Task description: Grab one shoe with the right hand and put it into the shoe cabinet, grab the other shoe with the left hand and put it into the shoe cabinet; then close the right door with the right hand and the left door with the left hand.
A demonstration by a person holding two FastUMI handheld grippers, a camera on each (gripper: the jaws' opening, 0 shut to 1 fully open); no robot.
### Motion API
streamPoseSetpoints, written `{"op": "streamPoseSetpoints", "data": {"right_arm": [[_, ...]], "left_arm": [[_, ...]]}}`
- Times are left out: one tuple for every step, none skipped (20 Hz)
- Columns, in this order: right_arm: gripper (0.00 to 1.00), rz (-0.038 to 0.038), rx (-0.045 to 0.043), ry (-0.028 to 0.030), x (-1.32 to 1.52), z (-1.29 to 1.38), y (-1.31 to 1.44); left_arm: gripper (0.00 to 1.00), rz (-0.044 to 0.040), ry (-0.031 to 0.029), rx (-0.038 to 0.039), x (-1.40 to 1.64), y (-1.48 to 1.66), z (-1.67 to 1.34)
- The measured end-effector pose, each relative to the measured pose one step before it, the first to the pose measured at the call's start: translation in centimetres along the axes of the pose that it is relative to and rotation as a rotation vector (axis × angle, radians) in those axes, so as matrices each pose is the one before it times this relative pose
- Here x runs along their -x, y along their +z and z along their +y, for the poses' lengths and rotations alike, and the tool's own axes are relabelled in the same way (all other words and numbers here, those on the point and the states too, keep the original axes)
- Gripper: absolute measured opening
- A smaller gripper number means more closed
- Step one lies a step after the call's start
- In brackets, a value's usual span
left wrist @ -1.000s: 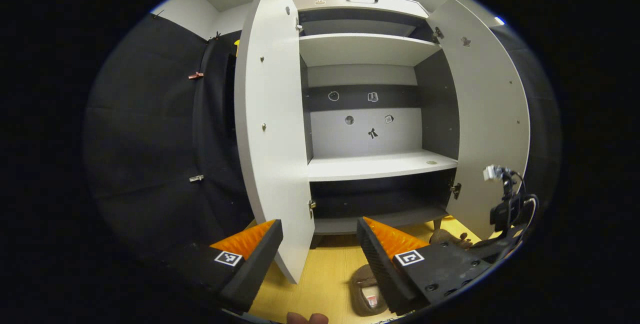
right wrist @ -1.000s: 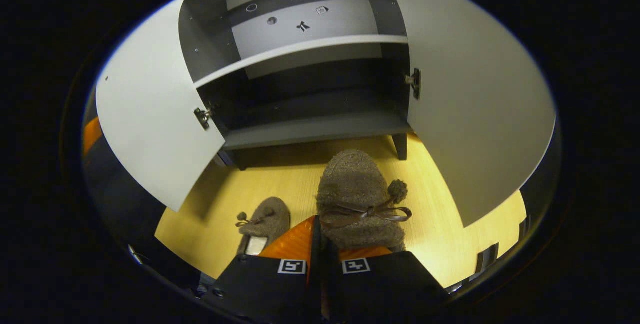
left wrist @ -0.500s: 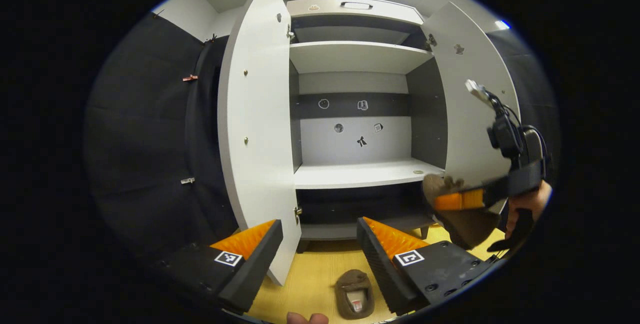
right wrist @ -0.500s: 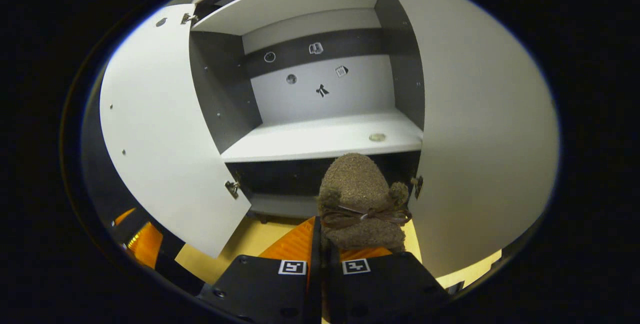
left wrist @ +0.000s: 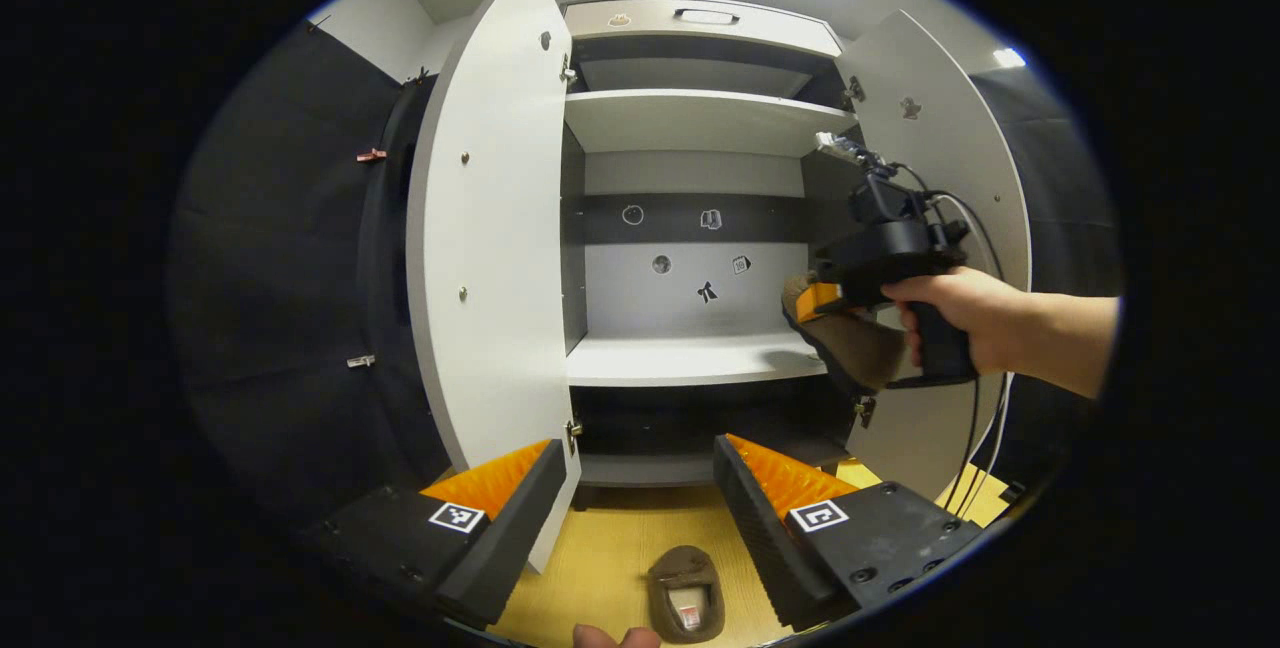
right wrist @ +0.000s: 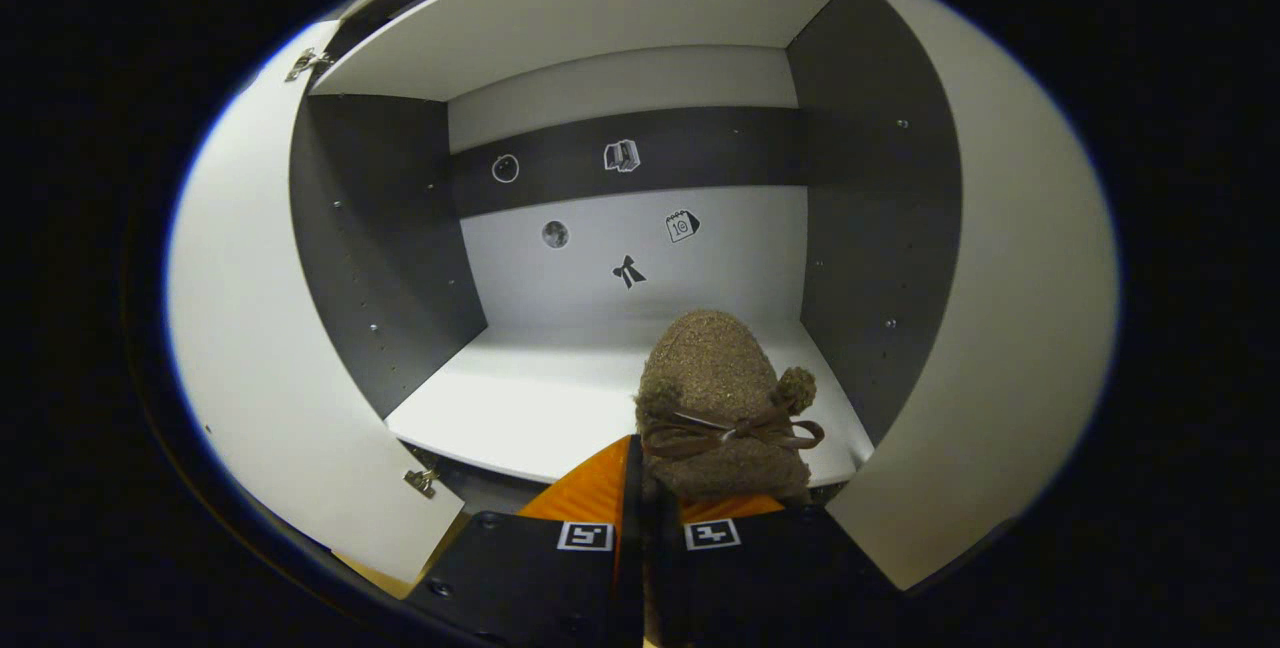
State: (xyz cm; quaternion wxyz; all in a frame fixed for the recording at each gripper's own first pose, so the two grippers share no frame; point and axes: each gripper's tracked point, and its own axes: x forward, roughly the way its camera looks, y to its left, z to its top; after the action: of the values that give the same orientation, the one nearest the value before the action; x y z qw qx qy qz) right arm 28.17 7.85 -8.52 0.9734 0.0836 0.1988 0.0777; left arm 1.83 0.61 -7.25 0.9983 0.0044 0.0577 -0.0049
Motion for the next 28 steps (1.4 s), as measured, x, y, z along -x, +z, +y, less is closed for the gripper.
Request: {"op": "streamPoseSetpoints", "data": {"right_arm": [[0.11, -0.00037, 0.00200, -0.00338, -1.187, 0.001, 0.339], [0.11, -0.00595, 0.00274, -0.00020, -1.199, 0.011, 0.539], [0.11, -0.00628, 0.00359, -0.00169, -1.314, -0.116, 0.531], [0.11, -0.00794, 0.00864, -0.00516, -1.280, -0.128, 0.564], [0.11, -0.00953, 0.00535, -0.00571, -1.095, -0.132, 0.553], [0.11, -0.00741, 0.00064, -0.00694, -1.230, -0.171, 0.540], [0.11, -0.00059, 0.00067, -0.00595, -1.273, -0.193, 0.312], [0.11, -0.00199, -0.00260, -0.00667, -1.170, -0.220, 0.245], [0.11, 0.00870, -0.00214, -0.00742, -1.100, -0.257, -0.114], [0.11, 0.01109, -0.00228, -0.00780, -1.018, -0.230, -0.203], [0.11, 0.00960, -0.00500, -0.01124, -1.089, -0.211, -0.267], [0.11, 0.00963, 0.00382, -0.00565, -0.812, -0.097, -0.343], [0.11, 0.01340, 0.00731, -0.00155, -0.647, 0.000, -0.535], [0.11, 0.01501, 0.00335, 0.00479, -0.566, 0.181, -0.579], [0.11, 0.01462, 0.00181, 0.00212, -0.441, 0.198, -0.476], [0.05, 0.01346, 0.00019, -0.00311, -0.304, 0.059, -0.388], [0.11, 0.00408, 0.00039, -0.00309, -0.395, 0.082, -0.250], [0.15, 0.00229, -0.00112, -0.00412, 0.071, 0.150, 0.015], [0.15, 0.00145, 0.00592, -0.00607, 0.135, -0.011, -0.012], [0.17, 0.00200, 0.00574, -0.00205, 0.078, -0.031, -0.068], [0.20, 0.00730, -0.00052, 0.00711, 0.168, 0.263, -0.218], [0.24, 0.00416, -0.00299, 0.01352, 0.424, 0.338, -0.032], [0.31, 0.00325, -0.00446, 0.00848, 0.523, 0.281, 0.068], [0.43, 0.00333, -0.00305, 0.00683, 0.548, 0.207, 0.043], [0.54, 0.00331, -0.00089, 0.01652, 0.663, 0.535, 0.015], [0.60, 0.00206, 0.00585, 0.00863, 0.641, 0.208, -0.004], [0.70, -0.00338, 0.00318, 0.00642, 0.641, 0.098, 0.079], [0.84, -0.00513, -0.00407, 0.00659, 0.729, 0.058, 0.128]], "left_arm": [[0.95, 0.00205, 0.00327, 0.00760, -0.065, 0.027, 0.031], [0.95, 0.00129, 0.00247, 0.00792, -0.027, -0.060, -0.067], [0.95, 0.00268, -0.00081, 0.00716, -0.059, -0.058, -0.075], [0.95, 0.00196, -0.00400, 0.00487, -0.071, -0.119, -0.117], [0.95, -0.00010, -0.00007, 0.00107, -0.027, 0.072, 0.001], [0.95, 0.00048, 0.00245, -0.00361, -0.005, -0.041, 0.082], [0.95, 0.00029, 0.00677, -0.00457, -0.031, 0.033, 0.154], [0.95, 0.00095, 0.00480, -0.00186, -0.145, -0.125, 0.081], [0.95, 0.00209, 0.00362, 0.00145, -0.097, -0.050, 0.015], [0.95, 0.00423, 0.00395, 0.00231, -0.075, -0.216, 0.008], [0.95, 0.00704, 0.00509, 0.00171, -0.096, -0.127, -0.053], [0.95, 0.00519, 0.00587, 0.00110, -0.096, -0.188, 0.011], [0.95, 0.00276, 0.00801, 0.00019, -0.081, -0.091, 0.039], [0.95, 0.00275, 0.00648, 0.00025, -0.034, -0.105, 0.080], [0.95, 0.00208, 0.00334, 0.00073, -0.019, -0.099, -0.003], [0.95, 0.00584, 0.00404, -0.00039, 0.005, -0.305, -0.016], [0.95, 0.00677, 0.00403, 0.00039, -0.092, -0.168, 0.054], [0.95, 0.00572, 0.00107, 0.00102, -0.012, -0.206, 0.032], [0.95, 0.00253, 0.00124, 0.00280, 0.006, 0.014, 0.020], [0.95, -0.00028, -0.00182, 0.00330, 0.084, -0.009, -0.009], [0.95, -0.00109, -0.00144, 0.00183, -0.013, 0.164, -0.046], [0.95, -0.00396, -0.00254, -0.00144, 0.057, 0.079, 0.054], [0.95, -0.00220, 0.00198, -0.00308, -0.021, 0.121, 0.096], [0.95, -0.00152, -0.00153, -0.00107, 0.028, 0.036, 0.065], [0.95, -0.00225, -0.00098, 0.00152, 0.010, 0.101, -0.022], [0.95, -0.00148, -0.00302, 0.00314, 0.068, 0.003, -0.023], [0.95, -0.00155, -0.00246, 0.00131, 0.024, 0.014, -0.024], [0.95, -0.00184, 0.00058, -0.00046, 0.102, -0.067, 0.079]]}}
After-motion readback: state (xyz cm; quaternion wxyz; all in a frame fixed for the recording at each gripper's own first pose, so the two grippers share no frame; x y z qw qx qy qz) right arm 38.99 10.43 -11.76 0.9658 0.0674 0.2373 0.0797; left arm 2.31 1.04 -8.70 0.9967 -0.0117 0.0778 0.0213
